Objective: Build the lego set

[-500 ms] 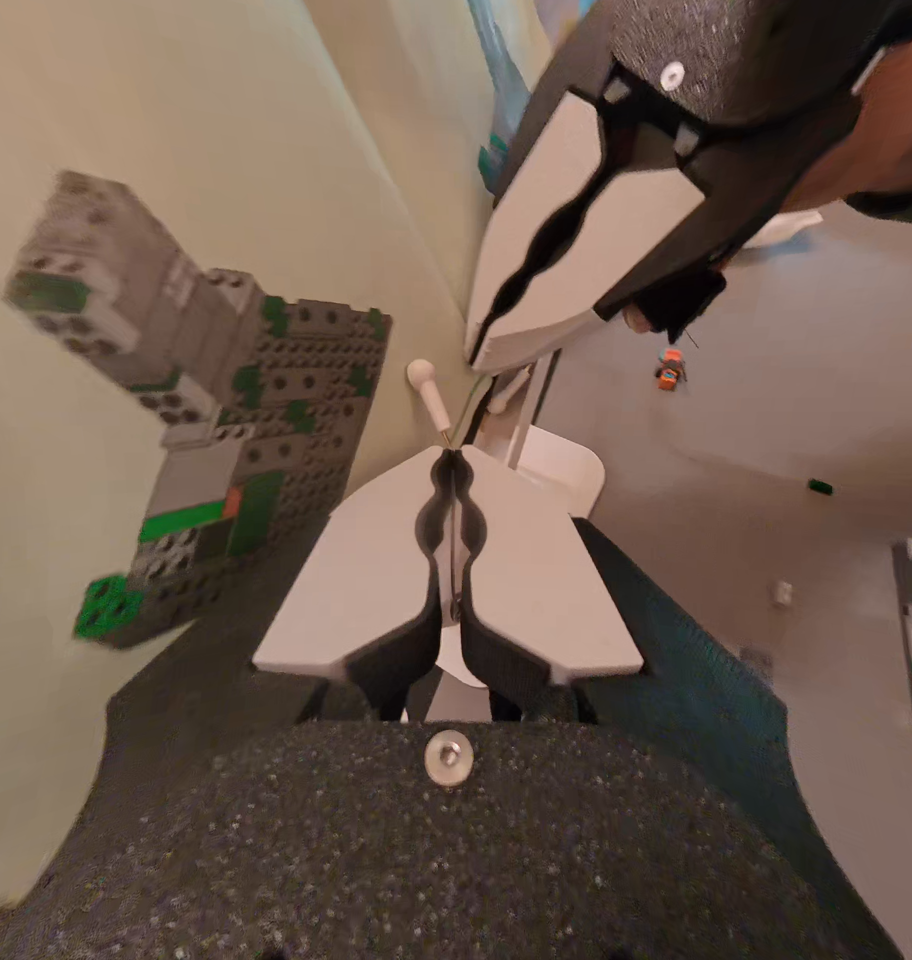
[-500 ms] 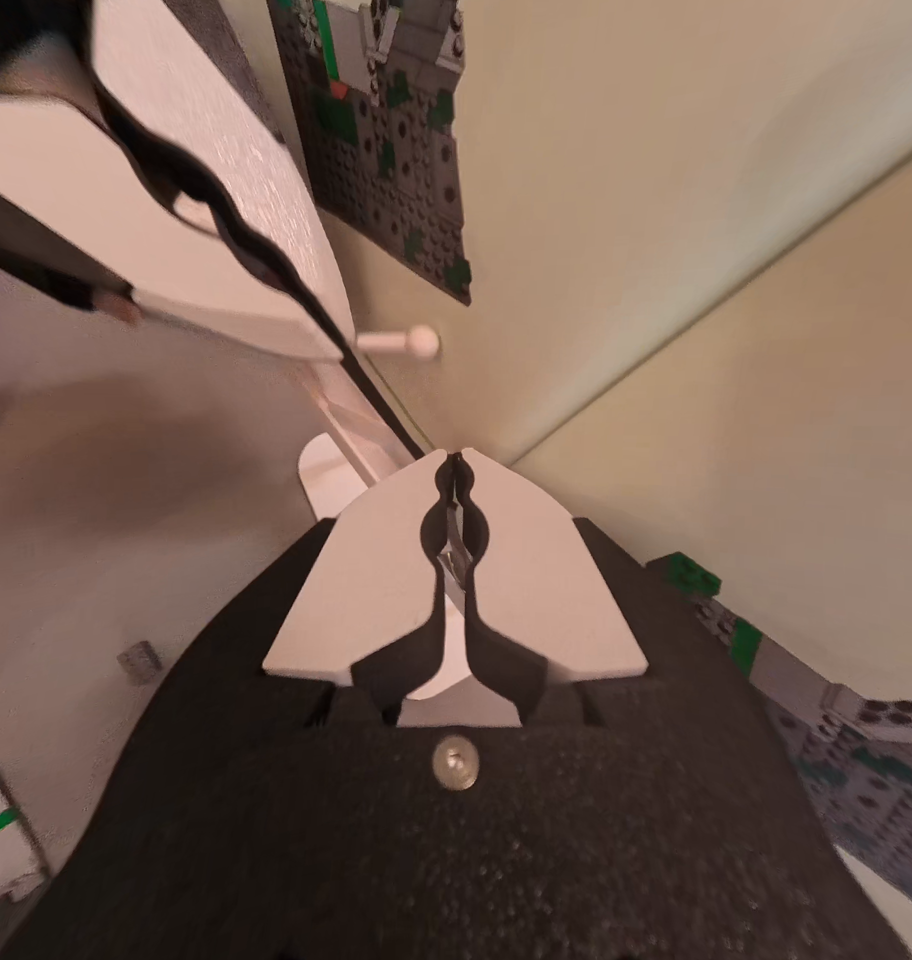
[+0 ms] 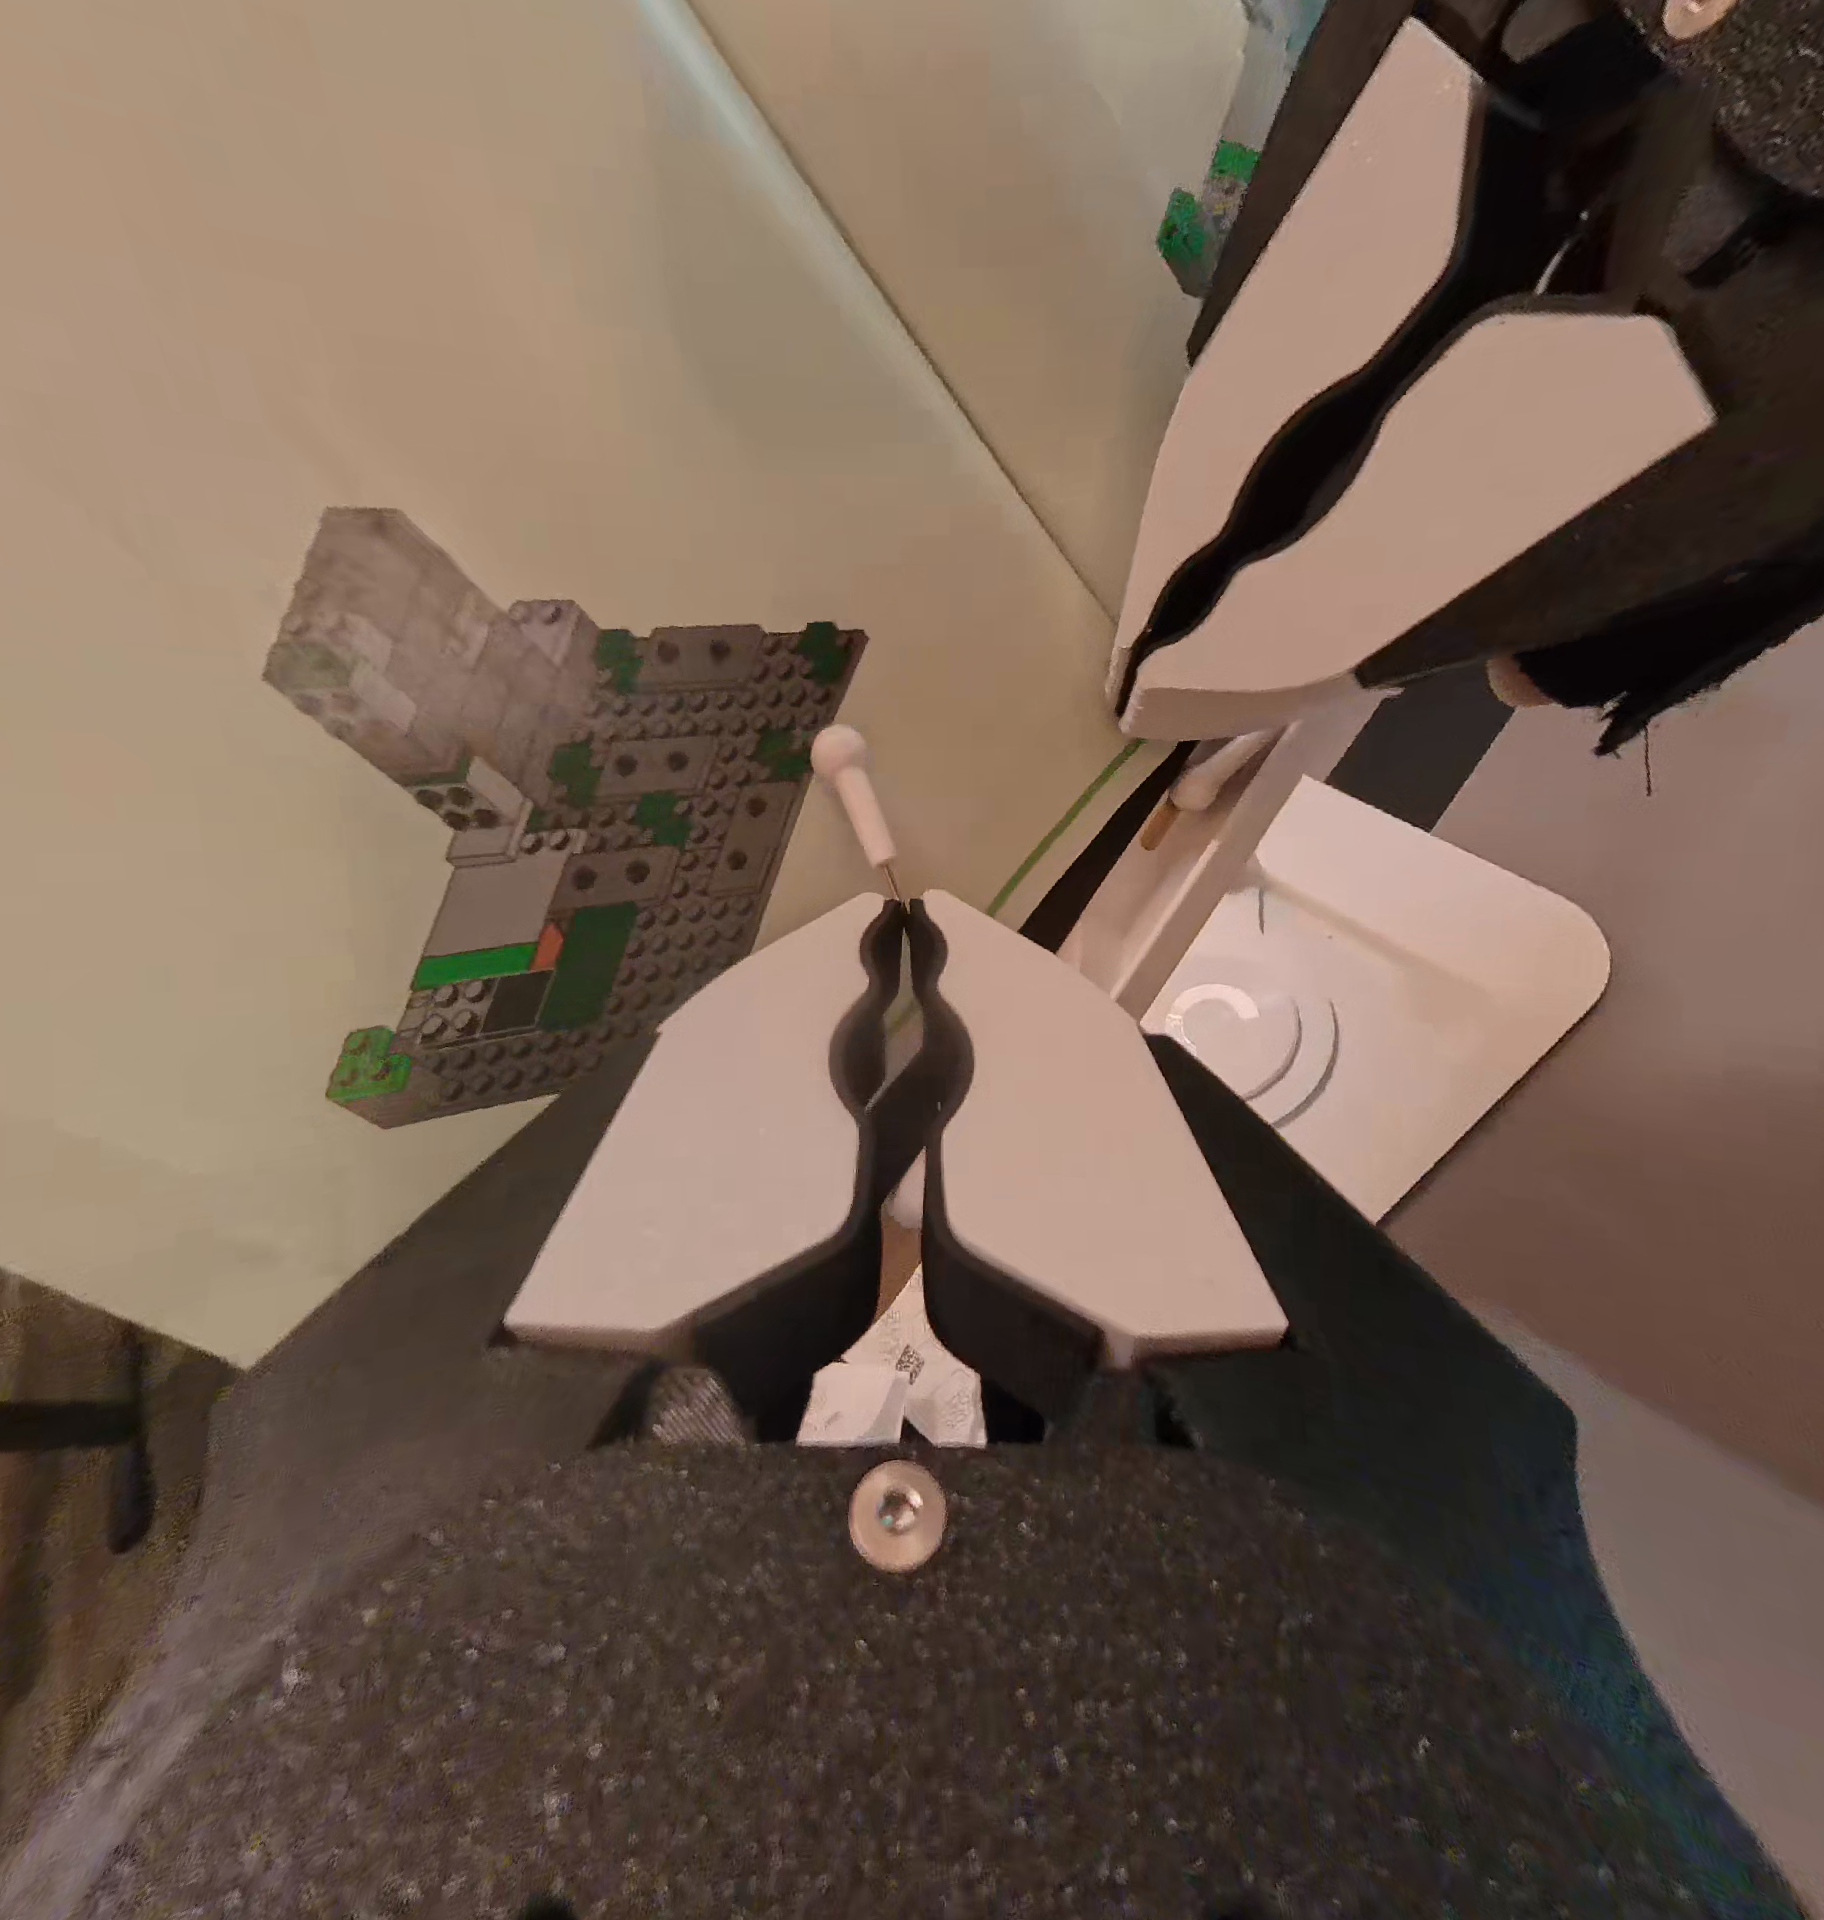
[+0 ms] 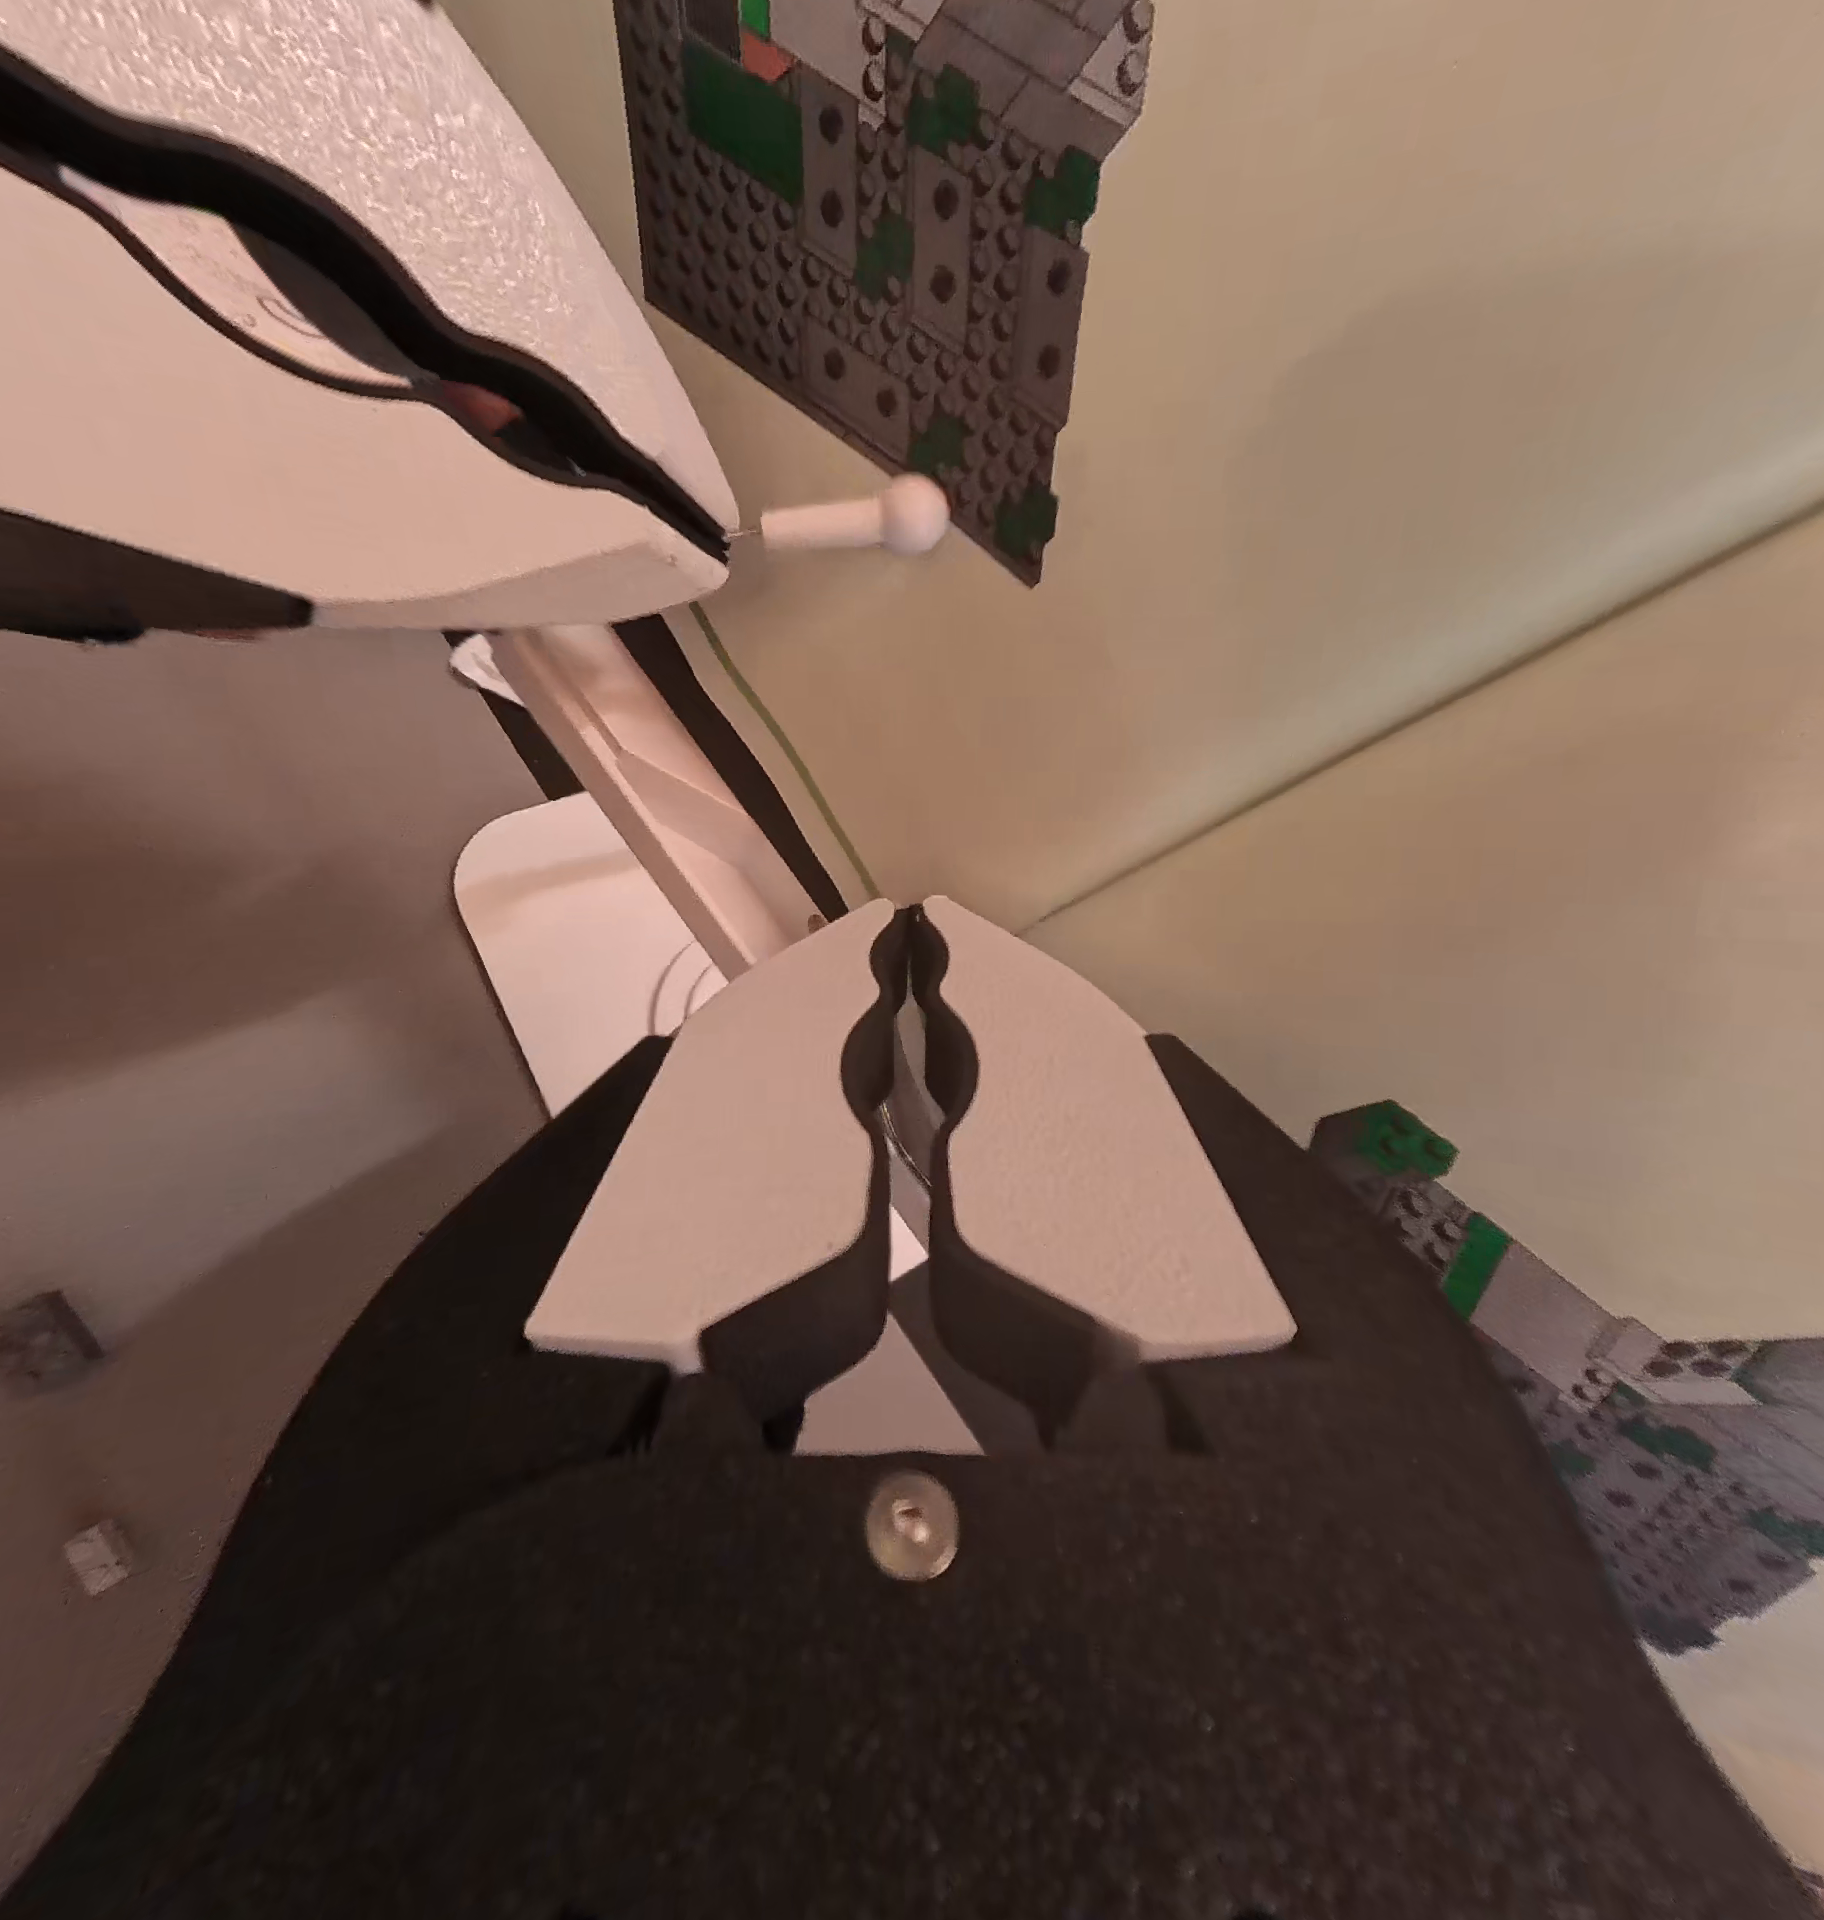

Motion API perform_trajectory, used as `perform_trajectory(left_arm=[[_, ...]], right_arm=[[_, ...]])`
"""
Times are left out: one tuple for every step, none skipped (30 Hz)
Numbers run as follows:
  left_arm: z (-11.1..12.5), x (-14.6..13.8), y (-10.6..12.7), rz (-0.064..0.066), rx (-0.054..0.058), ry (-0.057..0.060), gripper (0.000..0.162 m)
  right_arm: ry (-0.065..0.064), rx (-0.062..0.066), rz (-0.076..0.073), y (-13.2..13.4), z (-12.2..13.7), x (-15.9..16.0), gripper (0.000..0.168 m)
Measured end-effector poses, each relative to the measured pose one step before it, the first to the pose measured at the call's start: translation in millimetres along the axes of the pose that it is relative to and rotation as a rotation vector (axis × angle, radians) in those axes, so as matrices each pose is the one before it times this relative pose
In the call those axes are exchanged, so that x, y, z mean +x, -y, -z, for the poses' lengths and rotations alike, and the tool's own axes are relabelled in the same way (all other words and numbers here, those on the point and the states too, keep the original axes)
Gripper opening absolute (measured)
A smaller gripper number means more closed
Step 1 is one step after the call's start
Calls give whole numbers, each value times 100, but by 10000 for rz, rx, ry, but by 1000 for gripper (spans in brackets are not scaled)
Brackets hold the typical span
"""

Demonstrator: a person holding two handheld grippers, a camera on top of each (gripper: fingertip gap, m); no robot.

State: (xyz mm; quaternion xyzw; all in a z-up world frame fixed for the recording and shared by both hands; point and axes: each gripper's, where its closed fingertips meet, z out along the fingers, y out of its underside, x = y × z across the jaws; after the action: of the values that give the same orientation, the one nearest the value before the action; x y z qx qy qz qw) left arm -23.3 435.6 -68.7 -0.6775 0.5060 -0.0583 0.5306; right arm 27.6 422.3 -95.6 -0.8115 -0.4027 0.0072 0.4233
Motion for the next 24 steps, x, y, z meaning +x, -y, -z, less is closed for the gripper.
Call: perform_trajectory(left_arm=[[-82,434,28,-152,7,-129,1],[-128,303,-12,-125,-27,-63,0],[-83,145,3,-87,-38,-11,0],[-78,169,16,6,-54,-89,0],[-83,41,-14,-18,-60,-7,0],[-28,-23,3,-81,-28,50,0],[-37,35,13,-26,-10,5,0],[-46,69,-3,19,1,-33,0],[-43,29,0,25,4,-12,1],[-1,17,12,20,19,-9,1],[36,-5,21,42,39,-11,1],[135,-42,48,23,76,9,1],[219,-69,71,11,108,58,2],[415,-100,241,3,233,85,6],[603,-194,349,82,286,87,8],[684,-215,304,186,222,33,9],[727,-241,222,196,158,30,9],[766,-362,175,151,156,99,9],[770,-418,153,183,176,137,9],[728,-497,61,268,137,172,8],[648,-537,-73,314,83,200,7],[568,-444,-98,269,102,149,7],[517,-461,-186,209,78,194,6],[432,-369,-278,149,30,171,5]], right_arm=[[-44,58,19,10,102,21,0],[-45,61,-19,17,129,88,0],[-59,81,-59,40,147,176,0],[-37,79,-95,24,141,200,0],[8,42,-108,-39,111,158,0],[31,17,-86,-107,100,100,0],[16,18,-38,-97,121,64,0],[-20,33,16,-41,146,61,0],[-29,49,56,-13,162,35,0],[-14,54,73,42,125,46,0],[-42,45,74,19,67,47,0],[-107,47,106,93,44,130,0],[-128,84,186,291,62,151,0],[-152,120,264,374,144,97,0],[-255,144,331,366,293,209,0],[-327,188,400,471,275,345,0],[-336,224,416,617,208,435,0],[-357,249,397,770,176,565,0],[-384,257,364,845,109,730,0],[-368,240,325,938,30,770,0],[-326,168,331,864,-103,741,0],[-338,28,392,659,-315,679,0],[-316,-137,428,313,-534,508,0],[-191,-220,372,5,-658,137,0]])
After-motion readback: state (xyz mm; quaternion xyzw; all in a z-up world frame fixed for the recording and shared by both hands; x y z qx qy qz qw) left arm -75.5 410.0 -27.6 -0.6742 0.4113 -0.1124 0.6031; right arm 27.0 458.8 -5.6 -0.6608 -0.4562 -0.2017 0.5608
